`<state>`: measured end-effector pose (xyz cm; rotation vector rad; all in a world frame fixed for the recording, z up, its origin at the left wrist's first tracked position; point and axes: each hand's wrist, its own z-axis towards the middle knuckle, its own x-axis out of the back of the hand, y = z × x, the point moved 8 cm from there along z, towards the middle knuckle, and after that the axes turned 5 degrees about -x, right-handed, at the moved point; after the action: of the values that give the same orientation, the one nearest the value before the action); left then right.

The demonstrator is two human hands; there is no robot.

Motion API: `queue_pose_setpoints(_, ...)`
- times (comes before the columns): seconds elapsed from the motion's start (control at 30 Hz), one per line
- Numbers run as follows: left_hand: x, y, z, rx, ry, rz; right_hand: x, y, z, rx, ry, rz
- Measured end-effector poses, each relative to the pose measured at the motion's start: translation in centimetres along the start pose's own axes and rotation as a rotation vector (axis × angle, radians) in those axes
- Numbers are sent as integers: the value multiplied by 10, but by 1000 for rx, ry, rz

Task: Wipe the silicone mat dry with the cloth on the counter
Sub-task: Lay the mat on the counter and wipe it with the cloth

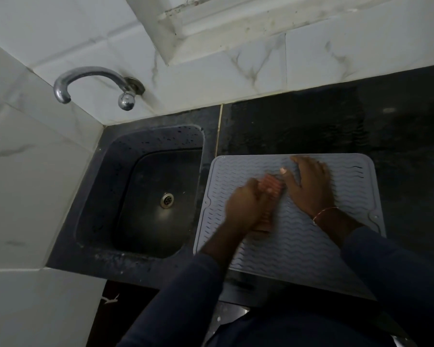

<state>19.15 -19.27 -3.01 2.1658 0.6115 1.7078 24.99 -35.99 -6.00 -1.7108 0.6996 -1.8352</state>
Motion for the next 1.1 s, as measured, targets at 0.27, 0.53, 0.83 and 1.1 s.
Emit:
queue_pose_setpoints(0.27, 10, -46, 2, 162, 25, -43, 3, -1, -1, 22, 9, 26)
queue_pose_setpoints(0.53, 60, -100, -7, 314, 133, -52, 5, -2, -2, 24, 21, 61)
queue_pose_setpoints(0.83, -42, 47, 6, -53, -79, 74, 11, 0, -4, -30, 14, 189)
queue_pose_setpoints(1.1, 53, -109, 11, 295, 101, 104, 12, -2, -4, -3, 27, 175)
